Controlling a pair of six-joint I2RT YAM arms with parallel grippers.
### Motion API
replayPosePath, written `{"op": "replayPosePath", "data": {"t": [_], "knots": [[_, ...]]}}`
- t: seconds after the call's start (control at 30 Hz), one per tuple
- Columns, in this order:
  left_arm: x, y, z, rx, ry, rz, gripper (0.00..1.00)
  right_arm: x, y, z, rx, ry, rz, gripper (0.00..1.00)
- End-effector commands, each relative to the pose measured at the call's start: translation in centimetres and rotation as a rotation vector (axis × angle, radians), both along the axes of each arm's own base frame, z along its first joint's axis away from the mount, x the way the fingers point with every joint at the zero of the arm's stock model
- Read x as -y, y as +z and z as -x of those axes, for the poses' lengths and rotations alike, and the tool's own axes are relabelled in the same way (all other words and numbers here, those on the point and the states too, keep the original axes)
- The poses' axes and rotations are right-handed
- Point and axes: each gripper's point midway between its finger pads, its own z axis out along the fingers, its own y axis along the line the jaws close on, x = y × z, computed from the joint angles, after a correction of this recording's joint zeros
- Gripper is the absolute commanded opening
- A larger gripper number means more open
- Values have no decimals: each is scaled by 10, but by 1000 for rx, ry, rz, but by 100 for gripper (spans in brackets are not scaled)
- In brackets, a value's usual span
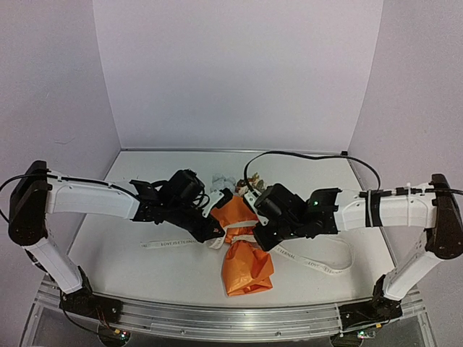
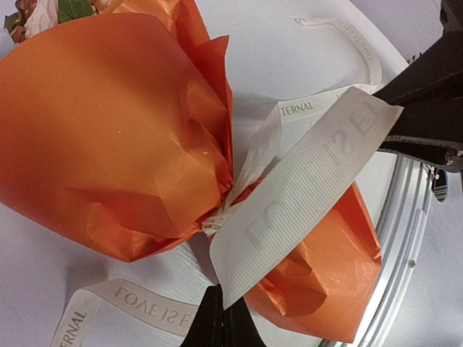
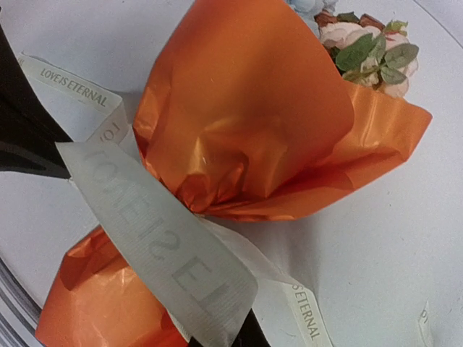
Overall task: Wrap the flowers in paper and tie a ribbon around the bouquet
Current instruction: Cross the half-tied ribbon over the folded bouquet.
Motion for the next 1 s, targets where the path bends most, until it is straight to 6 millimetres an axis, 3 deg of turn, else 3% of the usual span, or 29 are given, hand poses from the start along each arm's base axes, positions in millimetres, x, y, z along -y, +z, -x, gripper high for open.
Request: {"op": "replayPosePath", "data": {"t": [0.0,0.43,0.6,0.97], "knots": [[13,11,-15,117,-17,-43,0,17,11,3,18,-77,-52,0],[43,7,7,268,-168,-99,5,29,-8,23,-87,-105,-89,18],[53,3,18,310,-236,-116,8,36,-4,27,-82,-107,-101,30],[63,-4,20,383,-324,-161,12,57,-1,31,-67,-133,-81,36]]}}
